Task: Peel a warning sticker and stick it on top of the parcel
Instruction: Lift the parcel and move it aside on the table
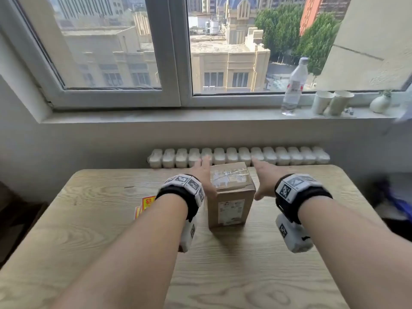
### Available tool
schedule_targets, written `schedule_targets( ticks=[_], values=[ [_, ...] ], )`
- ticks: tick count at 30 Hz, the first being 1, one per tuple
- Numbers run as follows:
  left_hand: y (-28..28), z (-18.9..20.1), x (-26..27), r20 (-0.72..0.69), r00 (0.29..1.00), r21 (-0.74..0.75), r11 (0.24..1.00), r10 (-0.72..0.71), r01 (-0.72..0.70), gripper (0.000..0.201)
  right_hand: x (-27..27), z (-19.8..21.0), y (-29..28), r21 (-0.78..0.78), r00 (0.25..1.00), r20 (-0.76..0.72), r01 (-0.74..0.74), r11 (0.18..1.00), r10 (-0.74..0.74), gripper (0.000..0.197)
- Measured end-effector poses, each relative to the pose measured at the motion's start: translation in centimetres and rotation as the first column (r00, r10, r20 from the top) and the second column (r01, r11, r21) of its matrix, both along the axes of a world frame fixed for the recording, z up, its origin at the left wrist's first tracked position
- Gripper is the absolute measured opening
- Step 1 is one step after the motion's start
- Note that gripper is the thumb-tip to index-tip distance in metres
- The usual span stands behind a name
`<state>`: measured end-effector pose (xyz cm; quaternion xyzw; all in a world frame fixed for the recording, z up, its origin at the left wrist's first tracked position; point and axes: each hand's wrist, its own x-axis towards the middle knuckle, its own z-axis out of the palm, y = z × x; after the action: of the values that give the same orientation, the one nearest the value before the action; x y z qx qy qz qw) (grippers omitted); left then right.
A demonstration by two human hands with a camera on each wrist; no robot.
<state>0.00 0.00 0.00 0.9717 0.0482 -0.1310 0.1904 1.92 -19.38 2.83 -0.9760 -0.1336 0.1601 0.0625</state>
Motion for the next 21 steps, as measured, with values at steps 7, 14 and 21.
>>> schedule_targets(
  ticks=[7, 14, 21],
  values=[
    [0.3, -5.9, -0.1, -0.031, 0.981, -0.462, 0.867, 0.192, -0.185, 0.147, -0.1, -8.3, -0.3, 0.196, 0.993, -0.034, 0.119, 0.973, -0.114, 0.108],
    [0.5, -8.4, 0.6, 0.038, 0.957, -0.745, 0.646, 0.287, -0.164, 0.115, -1.2, -12.1, 0.2, 0.422, 0.982, 0.043, 0.148, 0.895, -0.182, 0.059],
    [1.2, -9.6, 0.6, 0.114, 0.973, -0.841, 0.541, 0.199, -0.012, 0.091, -1.2, -14.9, 0.4, 0.481, 0.965, 0.131, 0.138, 0.866, -0.226, 0.046]
  ],
)
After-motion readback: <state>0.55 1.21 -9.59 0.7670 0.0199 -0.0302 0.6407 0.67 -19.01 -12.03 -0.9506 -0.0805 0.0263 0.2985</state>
